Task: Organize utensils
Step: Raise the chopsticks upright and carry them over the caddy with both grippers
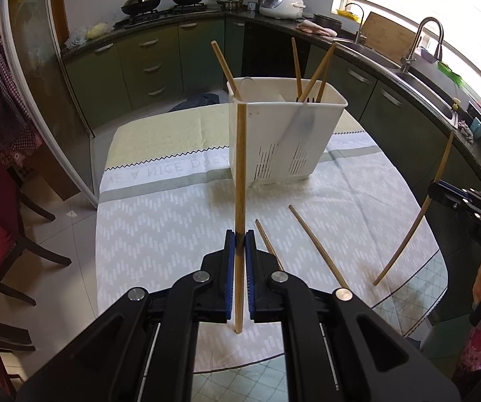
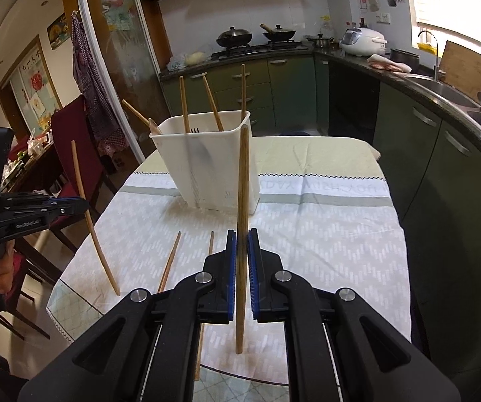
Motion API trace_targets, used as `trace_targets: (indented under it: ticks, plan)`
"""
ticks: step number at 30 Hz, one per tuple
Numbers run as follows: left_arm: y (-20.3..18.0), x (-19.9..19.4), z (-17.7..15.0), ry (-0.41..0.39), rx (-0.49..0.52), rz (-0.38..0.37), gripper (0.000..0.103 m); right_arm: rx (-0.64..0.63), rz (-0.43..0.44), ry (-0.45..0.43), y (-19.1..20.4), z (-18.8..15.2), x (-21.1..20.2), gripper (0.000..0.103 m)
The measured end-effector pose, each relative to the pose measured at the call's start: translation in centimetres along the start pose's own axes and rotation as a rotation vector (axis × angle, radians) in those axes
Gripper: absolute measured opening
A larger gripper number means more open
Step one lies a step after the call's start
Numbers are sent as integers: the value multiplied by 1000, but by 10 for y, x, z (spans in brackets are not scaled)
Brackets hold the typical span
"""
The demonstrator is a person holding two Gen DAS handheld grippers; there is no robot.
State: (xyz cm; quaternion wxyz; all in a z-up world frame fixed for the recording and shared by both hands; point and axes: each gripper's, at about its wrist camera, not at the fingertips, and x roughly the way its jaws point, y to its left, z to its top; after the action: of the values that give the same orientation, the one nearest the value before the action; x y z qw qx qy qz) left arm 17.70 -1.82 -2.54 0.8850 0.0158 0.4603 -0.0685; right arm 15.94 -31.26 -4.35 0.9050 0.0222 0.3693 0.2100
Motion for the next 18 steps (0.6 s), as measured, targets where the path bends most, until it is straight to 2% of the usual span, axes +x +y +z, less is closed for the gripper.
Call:
trace_targets:
  ticks: [6, 18]
  plan:
    - [-1, -12, -2, -35, 8, -4, 6, -3, 9, -14, 0, 0, -8, 7]
    - [-1, -22, -2, -58, 15, -7, 6, -19, 15, -13, 5, 1, -10, 7]
